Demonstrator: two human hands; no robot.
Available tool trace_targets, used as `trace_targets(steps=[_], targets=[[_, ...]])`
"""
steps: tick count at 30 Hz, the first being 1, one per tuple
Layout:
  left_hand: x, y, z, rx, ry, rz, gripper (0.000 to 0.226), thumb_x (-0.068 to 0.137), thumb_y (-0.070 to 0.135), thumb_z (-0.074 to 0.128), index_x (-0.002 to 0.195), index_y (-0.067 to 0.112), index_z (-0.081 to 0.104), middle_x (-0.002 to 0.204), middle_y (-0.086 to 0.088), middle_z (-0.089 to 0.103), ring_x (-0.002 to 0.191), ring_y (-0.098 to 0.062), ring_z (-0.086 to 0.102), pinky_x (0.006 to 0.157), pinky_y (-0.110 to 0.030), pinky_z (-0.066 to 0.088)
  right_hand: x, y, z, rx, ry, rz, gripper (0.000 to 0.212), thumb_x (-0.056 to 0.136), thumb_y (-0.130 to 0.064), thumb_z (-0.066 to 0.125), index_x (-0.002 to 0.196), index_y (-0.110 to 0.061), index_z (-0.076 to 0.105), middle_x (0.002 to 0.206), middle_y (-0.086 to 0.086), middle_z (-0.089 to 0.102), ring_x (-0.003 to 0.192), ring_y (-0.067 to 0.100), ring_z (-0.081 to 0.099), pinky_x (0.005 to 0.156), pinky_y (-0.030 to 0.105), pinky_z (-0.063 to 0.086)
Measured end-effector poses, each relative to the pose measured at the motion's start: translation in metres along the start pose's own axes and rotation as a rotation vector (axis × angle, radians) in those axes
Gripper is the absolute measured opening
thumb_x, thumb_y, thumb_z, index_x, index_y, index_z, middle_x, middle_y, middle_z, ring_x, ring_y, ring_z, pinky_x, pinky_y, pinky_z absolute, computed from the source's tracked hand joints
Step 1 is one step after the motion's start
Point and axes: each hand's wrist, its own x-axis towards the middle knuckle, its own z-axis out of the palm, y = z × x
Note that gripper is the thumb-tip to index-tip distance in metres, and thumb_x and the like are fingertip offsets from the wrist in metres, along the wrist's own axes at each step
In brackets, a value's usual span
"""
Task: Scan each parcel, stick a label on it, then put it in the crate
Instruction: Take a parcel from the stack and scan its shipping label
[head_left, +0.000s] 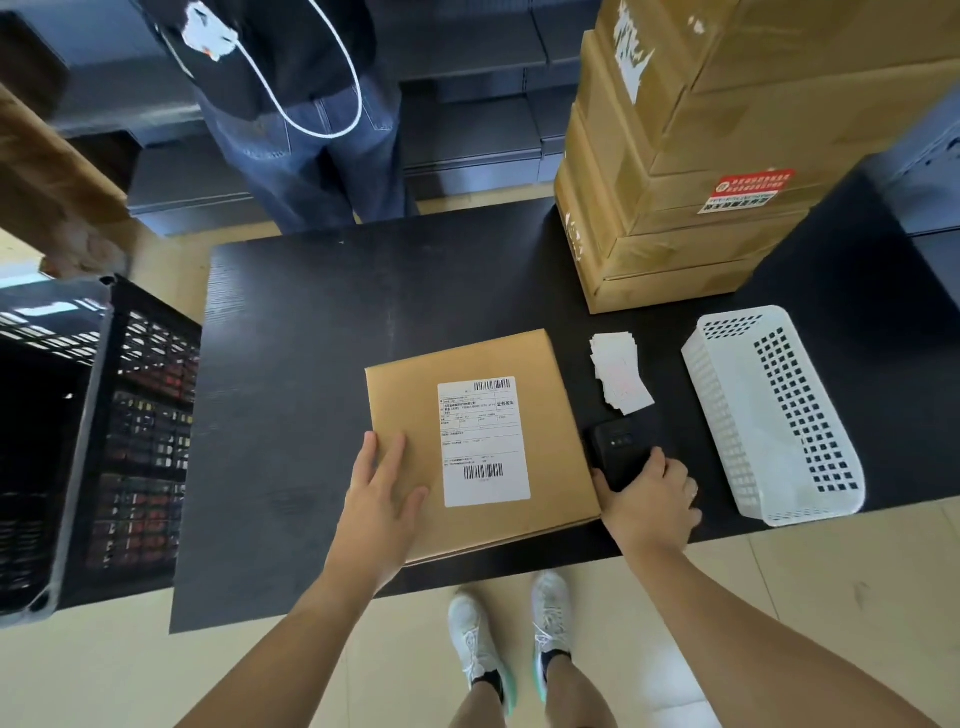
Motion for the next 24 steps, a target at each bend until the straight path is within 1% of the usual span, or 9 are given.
trace_targets(steps=[3,6,11,13,15,19,21,23,24], targets=[[0.003,-0.005,-0.002,-0.019,-0.024,0.02,0.068,0.1,0.031,0.059,0.157,0.041,0.023,0.166,0.017,-0.003,0.151,-0.016,0.019,0.115,-0.03,0.031,0.002,0.0,-0.004,-0.005,-0.003,0.001,0.094,0.082,-0.064,0.068,0.152,-0.011,0.035,0.147,0.013,0.043,0.134,0.036,0.039,0.099,0.053,0.043],[0.005,-0.008,-0.004,-0.037,-0.047,0.035,0.069,0.1,0.03,0.059,0.157,0.042,0.022,0.165,0.02,-0.004,0.152,-0.015,0.018,0.117,-0.032,0.031,0.003,0.003,-0.004,-0.037,0.008,-0.005,0.093,0.081,-0.069,0.065,0.15,-0.012,0.037,0.146,0.012,0.043,0.133,0.036,0.04,0.096,0.053,0.045],[0.004,-0.003,-0.007,0.036,-0.059,0.036,0.069,0.1,0.03,0.059,0.158,0.037,0.021,0.167,0.012,-0.005,0.151,-0.024,0.018,0.116,-0.031,0.028,0.004,0.004,-0.004,-0.029,0.019,-0.007,0.092,0.08,-0.07,0.067,0.146,-0.012,0.041,0.143,0.012,0.045,0.132,0.036,0.042,0.095,0.055,0.046],[-0.002,0.003,-0.008,0.125,-0.021,0.075,0.068,0.099,0.029,0.061,0.156,0.033,0.026,0.168,0.006,0.001,0.148,-0.028,0.018,0.117,-0.04,0.028,0.005,0.003,-0.006,-0.01,0.014,-0.004,0.09,0.08,-0.066,0.07,0.145,-0.01,0.042,0.142,0.013,0.046,0.131,0.036,0.042,0.096,0.055,0.045],[-0.011,0.006,-0.007,0.193,0.008,0.16,0.066,0.096,0.027,0.064,0.154,0.029,0.033,0.165,0.001,0.012,0.144,-0.026,0.017,0.117,-0.044,0.029,0.006,0.003,-0.008,0.015,0.016,-0.006,0.09,0.078,-0.063,0.074,0.143,-0.007,0.044,0.14,0.015,0.048,0.131,0.036,0.043,0.097,0.054,0.045],[-0.027,0.01,-0.002,0.214,-0.031,0.345,0.059,0.095,0.02,0.063,0.148,0.033,0.041,0.153,0.007,0.029,0.133,-0.022,0.026,0.111,-0.037,0.032,0.003,0.009,-0.012,0.088,0.037,-0.035,0.094,0.075,-0.059,0.079,0.145,-0.007,0.043,0.142,0.016,0.047,0.131,0.037,0.045,0.099,0.052,0.045],[-0.03,0.01,0.001,0.243,-0.014,0.443,0.053,0.091,0.015,0.065,0.138,0.031,0.048,0.145,0.012,0.033,0.122,-0.021,0.033,0.103,-0.038,0.037,0.002,0.012,-0.015,0.112,0.03,-0.047,0.096,0.075,-0.058,0.079,0.147,-0.008,0.042,0.144,0.016,0.046,0.131,0.037,0.045,0.099,0.05,0.046],[-0.031,0.007,0.004,0.238,0.013,0.454,0.049,0.087,0.015,0.069,0.131,0.028,0.049,0.141,0.01,0.036,0.119,-0.02,0.034,0.098,-0.041,0.041,0.001,0.015,-0.019,0.127,0.03,-0.056,0.095,0.073,-0.058,0.08,0.146,-0.008,0.044,0.141,0.015,0.047,0.13,0.036,0.046,0.098,0.05,0.047],[-0.031,0.006,0.005,0.237,0.021,0.447,0.049,0.088,0.016,0.07,0.131,0.027,0.05,0.143,0.007,0.039,0.12,-0.02,0.034,0.099,-0.042,0.043,0.0,0.016,-0.022,0.133,0.034,-0.066,0.095,0.072,-0.058,0.08,0.146,-0.008,0.045,0.14,0.015,0.049,0.129,0.036,0.047,0.098,0.05,0.048]])
